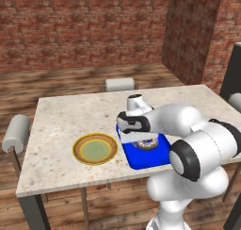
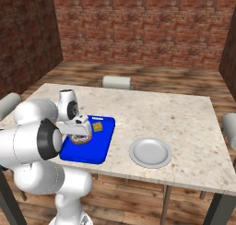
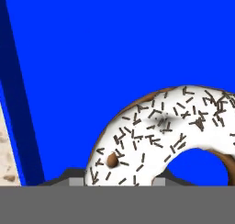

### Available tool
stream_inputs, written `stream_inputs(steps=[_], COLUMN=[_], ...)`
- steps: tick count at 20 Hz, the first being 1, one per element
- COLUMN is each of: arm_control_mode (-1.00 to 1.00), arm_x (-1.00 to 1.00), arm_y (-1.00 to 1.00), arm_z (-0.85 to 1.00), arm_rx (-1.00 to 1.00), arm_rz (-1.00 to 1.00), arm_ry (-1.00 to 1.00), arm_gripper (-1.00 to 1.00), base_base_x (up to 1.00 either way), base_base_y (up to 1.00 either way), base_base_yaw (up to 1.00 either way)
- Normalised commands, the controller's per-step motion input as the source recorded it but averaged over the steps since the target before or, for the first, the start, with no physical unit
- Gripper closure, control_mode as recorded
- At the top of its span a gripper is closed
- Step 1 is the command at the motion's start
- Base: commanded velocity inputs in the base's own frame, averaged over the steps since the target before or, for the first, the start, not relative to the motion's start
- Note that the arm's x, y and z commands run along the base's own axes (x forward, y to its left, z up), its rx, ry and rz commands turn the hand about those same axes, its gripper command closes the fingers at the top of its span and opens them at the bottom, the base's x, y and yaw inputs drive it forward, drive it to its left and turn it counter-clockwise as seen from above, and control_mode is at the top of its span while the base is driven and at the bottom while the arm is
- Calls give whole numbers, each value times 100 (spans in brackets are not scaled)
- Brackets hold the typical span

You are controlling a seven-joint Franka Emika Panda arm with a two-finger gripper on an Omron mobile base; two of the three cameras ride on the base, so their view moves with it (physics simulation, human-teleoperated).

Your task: Move the dessert items from the plates to the tray.

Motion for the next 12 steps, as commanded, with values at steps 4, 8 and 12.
stream_inputs(steps=[4,8,12], arm_control_mode=[-100,-100,-100], arm_x=[21,7,13], arm_y=[-26,-4,0], arm_z=[-43,-31,-29], arm_rx=[0,0,3], arm_rz=[0,0,0], arm_ry=[-29,-21,-2], arm_gripper=[100,100,100], base_base_x=[0,0,0], base_base_y=[0,0,0], base_base_yaw=[0,0,0])
